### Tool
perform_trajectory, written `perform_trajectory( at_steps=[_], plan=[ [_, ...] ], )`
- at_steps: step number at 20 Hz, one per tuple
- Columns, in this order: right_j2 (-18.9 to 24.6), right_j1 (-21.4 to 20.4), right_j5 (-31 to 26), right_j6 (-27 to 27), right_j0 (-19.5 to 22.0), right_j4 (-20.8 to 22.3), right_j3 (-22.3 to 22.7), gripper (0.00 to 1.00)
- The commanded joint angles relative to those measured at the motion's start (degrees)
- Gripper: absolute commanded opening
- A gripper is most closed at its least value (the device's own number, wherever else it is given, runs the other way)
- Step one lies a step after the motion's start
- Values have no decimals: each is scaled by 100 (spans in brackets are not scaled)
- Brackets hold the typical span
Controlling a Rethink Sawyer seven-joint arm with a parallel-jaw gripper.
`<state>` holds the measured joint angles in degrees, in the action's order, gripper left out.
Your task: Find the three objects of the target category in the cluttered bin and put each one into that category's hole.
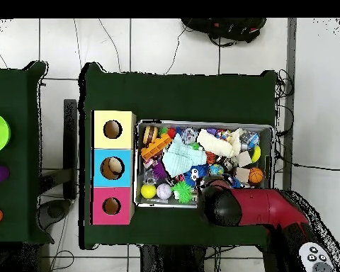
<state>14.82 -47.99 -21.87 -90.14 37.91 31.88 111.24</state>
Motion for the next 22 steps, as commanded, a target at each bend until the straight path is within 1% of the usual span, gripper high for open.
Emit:
perform_trajectory(
  at_steps=[1,4,7,12,16,19,22],
  plan=[
    [-375,270,349,-746,-125,452,-304,100],
    [-661,523,619,-845,-376,606,-477,100],
    [-891,639,843,-852,-524,690,-519,100],
    [-1182,725,1203,-862,-631,692,-394,100],
    [-1309,845,1447,-859,-694,604,-395,100],
    [-1569,1154,1939,-996,-830,598,-423,100],
    [-1652,1259,2076,-966,-882,504,-391,100]
  ],
)
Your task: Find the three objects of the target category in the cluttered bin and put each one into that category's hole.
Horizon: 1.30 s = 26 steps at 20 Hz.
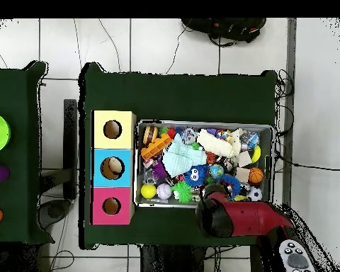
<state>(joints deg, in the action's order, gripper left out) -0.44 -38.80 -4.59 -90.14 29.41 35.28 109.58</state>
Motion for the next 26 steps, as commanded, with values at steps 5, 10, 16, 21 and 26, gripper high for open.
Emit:
perform_trajectory(
  at_steps=[5,10,16,21,26],
  plan=[
    [-450,1115,922,-1218,-526,-174,-349,100],
    [-460,1733,1292,-1277,-878,-535,-494,100],
    [-877,1743,1498,-1264,-1435,-1010,-323,100],
    [-956,1786,1533,-1201,-1581,-1171,-308,100],
    [-830,1505,1274,-989,-1321,-1036,-186,100]
  ],
)
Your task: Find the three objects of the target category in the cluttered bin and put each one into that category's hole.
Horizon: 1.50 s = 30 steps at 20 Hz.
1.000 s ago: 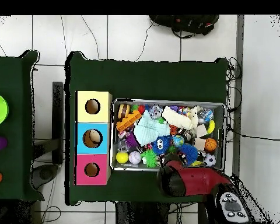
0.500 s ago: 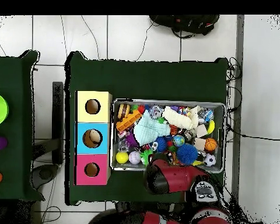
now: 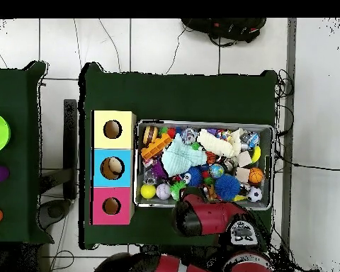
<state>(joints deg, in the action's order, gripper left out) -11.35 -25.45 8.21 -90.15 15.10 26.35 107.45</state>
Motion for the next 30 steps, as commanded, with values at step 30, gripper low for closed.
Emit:
perform_trajectory(
  at_steps=[30],
  plan=[
    [225,-379,-214,-735,524,225,311,100]
  ],
)
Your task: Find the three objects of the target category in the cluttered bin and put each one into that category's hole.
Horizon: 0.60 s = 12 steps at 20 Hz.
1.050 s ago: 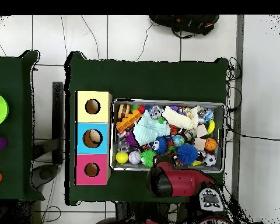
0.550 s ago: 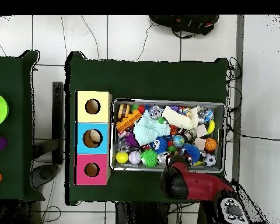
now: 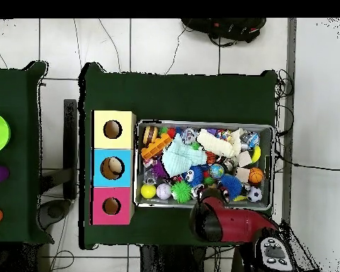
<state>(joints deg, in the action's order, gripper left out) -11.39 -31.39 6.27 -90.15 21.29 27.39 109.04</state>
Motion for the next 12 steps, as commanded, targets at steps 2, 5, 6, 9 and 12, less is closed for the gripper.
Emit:
perform_trajectory(
  at_steps=[2,5,6,9,12],
  plan=[
    [152,191,-34,-753,-198,99,177,100],
    [187,239,-128,-742,-235,95,187,100],
    [228,277,-130,-729,-210,116,187,100],
    [466,371,-315,-567,-33,245,176,100],
    [587,447,-341,-482,96,340,159,100]
  ],
)
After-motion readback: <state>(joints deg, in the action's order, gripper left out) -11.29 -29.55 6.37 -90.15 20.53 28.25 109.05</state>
